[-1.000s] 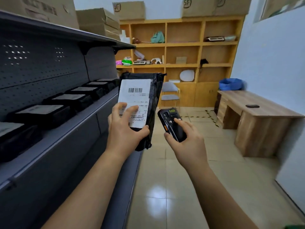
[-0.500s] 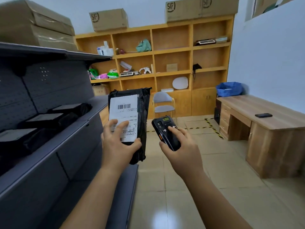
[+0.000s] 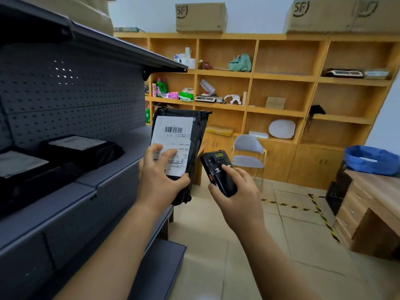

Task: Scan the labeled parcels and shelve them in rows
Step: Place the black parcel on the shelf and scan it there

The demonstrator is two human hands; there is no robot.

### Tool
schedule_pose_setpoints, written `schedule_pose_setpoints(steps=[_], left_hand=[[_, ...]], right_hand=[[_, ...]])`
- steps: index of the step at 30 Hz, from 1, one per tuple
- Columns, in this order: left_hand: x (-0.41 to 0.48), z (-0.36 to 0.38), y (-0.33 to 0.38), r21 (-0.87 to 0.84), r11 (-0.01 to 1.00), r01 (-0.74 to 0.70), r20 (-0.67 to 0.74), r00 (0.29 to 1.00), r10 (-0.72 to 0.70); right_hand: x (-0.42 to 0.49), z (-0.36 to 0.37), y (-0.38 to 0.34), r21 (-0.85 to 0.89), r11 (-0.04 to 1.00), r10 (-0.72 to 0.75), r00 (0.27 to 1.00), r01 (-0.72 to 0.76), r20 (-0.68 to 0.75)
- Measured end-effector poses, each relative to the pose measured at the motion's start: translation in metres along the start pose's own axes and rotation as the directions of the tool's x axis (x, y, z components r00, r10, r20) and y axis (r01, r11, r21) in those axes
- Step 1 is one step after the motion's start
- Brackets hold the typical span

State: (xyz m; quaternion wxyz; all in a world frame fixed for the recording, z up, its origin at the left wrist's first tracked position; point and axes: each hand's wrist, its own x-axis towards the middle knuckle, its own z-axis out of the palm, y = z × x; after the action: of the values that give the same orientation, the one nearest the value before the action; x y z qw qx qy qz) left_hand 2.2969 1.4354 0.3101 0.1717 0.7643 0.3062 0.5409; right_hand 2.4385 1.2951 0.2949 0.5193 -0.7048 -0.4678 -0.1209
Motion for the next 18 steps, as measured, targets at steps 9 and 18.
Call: schedule_pose_setpoints(steps=[9,18], left_hand=[[0.131,0.139,-0.059,0.147,0.989,-0.027,-0.04,0.999,0.033],[0.22,0.175,-0.141,0.366,0.907,0.21,-0.302,0.948,-0.097]], right_hand=[[0.165,0.077,0.131,0.097,0.995,0.002,1.0,-0.002,-0.002],[0.319,0.212,0.175,0.306,0.946,-0.192,0.947,0.109,0.256]])
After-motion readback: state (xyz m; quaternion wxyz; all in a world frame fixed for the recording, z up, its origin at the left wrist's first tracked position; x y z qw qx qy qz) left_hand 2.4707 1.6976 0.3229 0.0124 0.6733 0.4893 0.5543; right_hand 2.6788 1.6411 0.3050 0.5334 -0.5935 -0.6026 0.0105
